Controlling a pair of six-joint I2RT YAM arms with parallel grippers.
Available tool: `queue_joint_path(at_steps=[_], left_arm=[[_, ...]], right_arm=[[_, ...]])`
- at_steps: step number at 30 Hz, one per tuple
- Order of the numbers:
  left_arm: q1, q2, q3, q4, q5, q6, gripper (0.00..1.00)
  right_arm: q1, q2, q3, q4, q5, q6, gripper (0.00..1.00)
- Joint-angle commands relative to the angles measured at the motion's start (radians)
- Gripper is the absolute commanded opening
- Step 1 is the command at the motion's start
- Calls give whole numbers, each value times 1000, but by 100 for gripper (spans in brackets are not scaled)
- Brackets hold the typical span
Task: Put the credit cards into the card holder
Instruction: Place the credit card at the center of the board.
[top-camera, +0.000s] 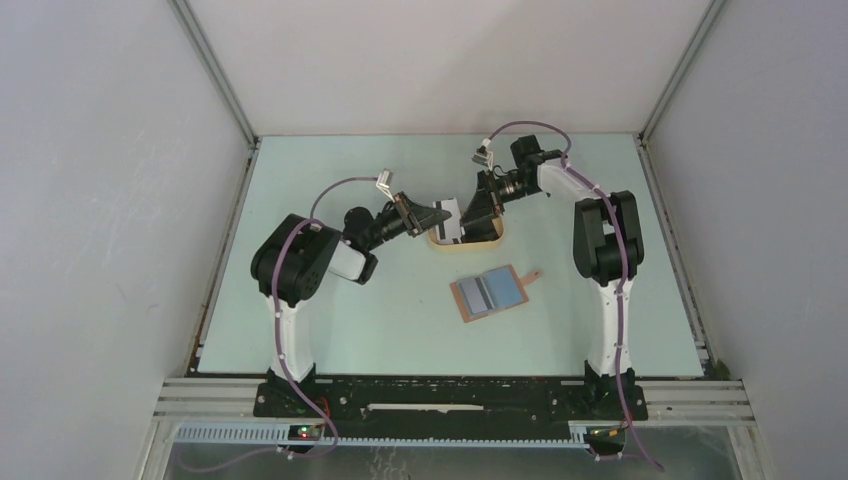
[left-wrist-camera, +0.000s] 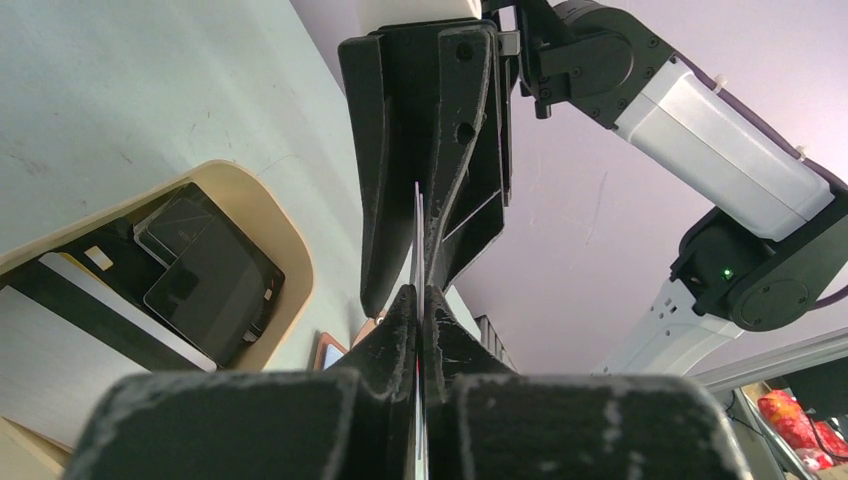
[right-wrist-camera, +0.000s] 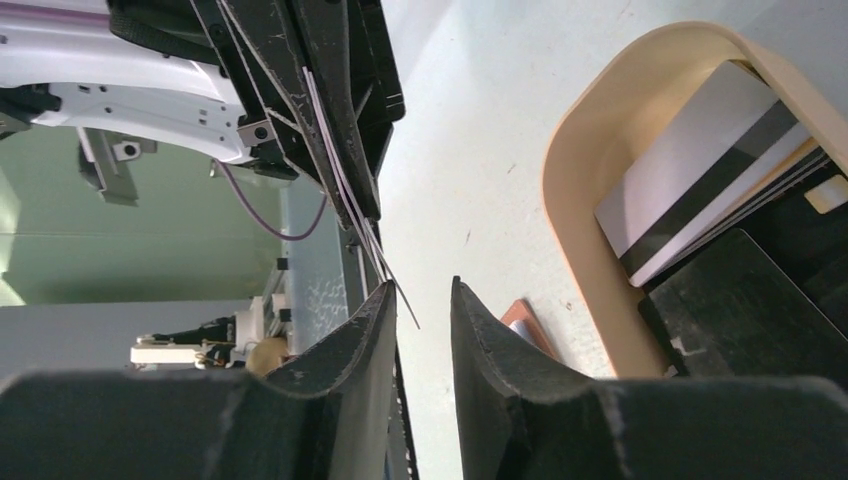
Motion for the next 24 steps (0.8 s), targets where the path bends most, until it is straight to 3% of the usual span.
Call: queue_joint_path(at_steps=[1, 11, 18, 24], left_arm=[[-18, -36, 41, 82, 33, -22, 2], [-19, -22, 52, 82, 32, -35, 4], [-16, 8, 75, 82, 11, -54, 17], [-12, 87, 138, 63, -4, -97, 21]], right_arm=[[23, 21, -9, 60, -77, 42, 32], [21, 29, -6, 66, -144, 37, 1], [3, 21, 5, 40, -95, 1, 0], [-34, 33, 1, 84, -66, 36, 0]])
